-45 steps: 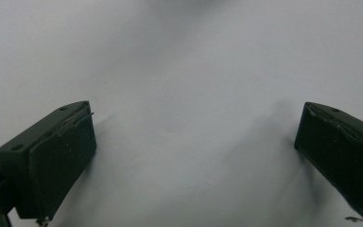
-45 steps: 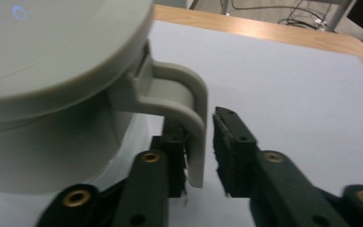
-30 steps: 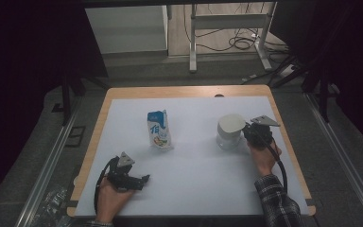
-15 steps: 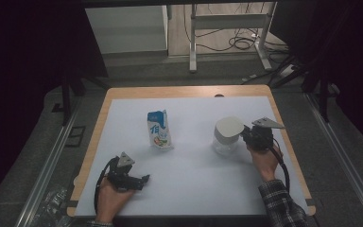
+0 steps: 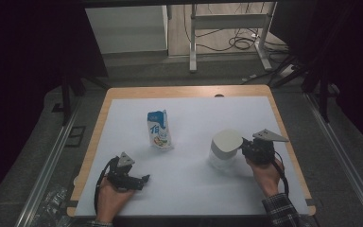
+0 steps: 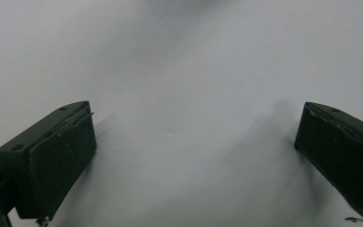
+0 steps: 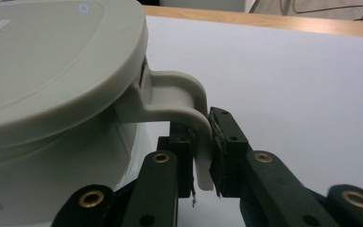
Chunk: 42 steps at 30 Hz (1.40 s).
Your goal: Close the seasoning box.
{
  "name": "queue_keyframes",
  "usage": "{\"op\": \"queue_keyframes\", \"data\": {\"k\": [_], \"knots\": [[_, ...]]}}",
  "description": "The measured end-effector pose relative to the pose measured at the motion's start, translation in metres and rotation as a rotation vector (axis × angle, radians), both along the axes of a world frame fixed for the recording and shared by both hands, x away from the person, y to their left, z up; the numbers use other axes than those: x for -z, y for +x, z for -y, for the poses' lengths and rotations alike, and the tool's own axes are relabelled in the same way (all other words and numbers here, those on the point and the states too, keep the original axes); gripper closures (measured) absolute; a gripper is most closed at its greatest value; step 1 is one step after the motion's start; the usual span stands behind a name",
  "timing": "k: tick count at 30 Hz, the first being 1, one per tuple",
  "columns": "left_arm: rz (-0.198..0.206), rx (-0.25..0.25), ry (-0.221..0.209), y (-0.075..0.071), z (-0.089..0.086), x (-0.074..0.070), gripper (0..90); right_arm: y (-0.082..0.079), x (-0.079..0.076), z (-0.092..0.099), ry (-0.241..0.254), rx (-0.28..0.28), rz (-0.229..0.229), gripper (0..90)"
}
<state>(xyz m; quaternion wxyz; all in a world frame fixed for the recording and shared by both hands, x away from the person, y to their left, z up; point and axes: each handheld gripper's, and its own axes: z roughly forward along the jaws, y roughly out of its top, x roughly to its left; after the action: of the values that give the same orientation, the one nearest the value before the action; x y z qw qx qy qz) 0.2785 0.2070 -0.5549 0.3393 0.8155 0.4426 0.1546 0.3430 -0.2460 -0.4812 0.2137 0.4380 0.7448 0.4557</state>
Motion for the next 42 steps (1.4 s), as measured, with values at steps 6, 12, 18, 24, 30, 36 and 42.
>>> {"op": "queue_keyframes", "data": {"k": [6, 12, 18, 24, 30, 36, 42], "knots": [[0.000, 0.000, 0.000, 0.000, 0.000, 0.000, 0.0, -0.010, 0.004, -0.005, -0.001, -0.046, -0.003, 79.6], [0.001, 0.000, 0.000, 0.000, 0.000, 0.000, 0.0, -0.010, 0.012, -0.013, -0.030, -0.044, 0.003, 79.5], [-0.001, -0.002, -0.002, 0.000, 0.000, 0.000, 0.0, -0.008, 0.019, -0.014, -0.035, -0.032, 0.010, 79.2], [-0.001, -0.002, -0.002, 0.000, 0.000, 0.000, 0.0, -0.010, 0.021, -0.015, -0.037, -0.043, 0.021, 78.6], [-0.001, -0.002, -0.002, 0.000, 0.000, 0.000, 0.0, -0.009, 0.023, -0.013, -0.030, -0.052, 0.021, 78.6], [0.000, -0.004, -0.004, 0.000, 0.000, 0.000, 0.0, -0.009, 0.025, -0.011, -0.032, -0.061, 0.022, 78.0], [0.001, 0.000, 0.000, 0.000, 0.000, 0.000, 0.0, -0.009, 0.023, -0.009, -0.046, -0.086, 0.010, 67.9]]}}
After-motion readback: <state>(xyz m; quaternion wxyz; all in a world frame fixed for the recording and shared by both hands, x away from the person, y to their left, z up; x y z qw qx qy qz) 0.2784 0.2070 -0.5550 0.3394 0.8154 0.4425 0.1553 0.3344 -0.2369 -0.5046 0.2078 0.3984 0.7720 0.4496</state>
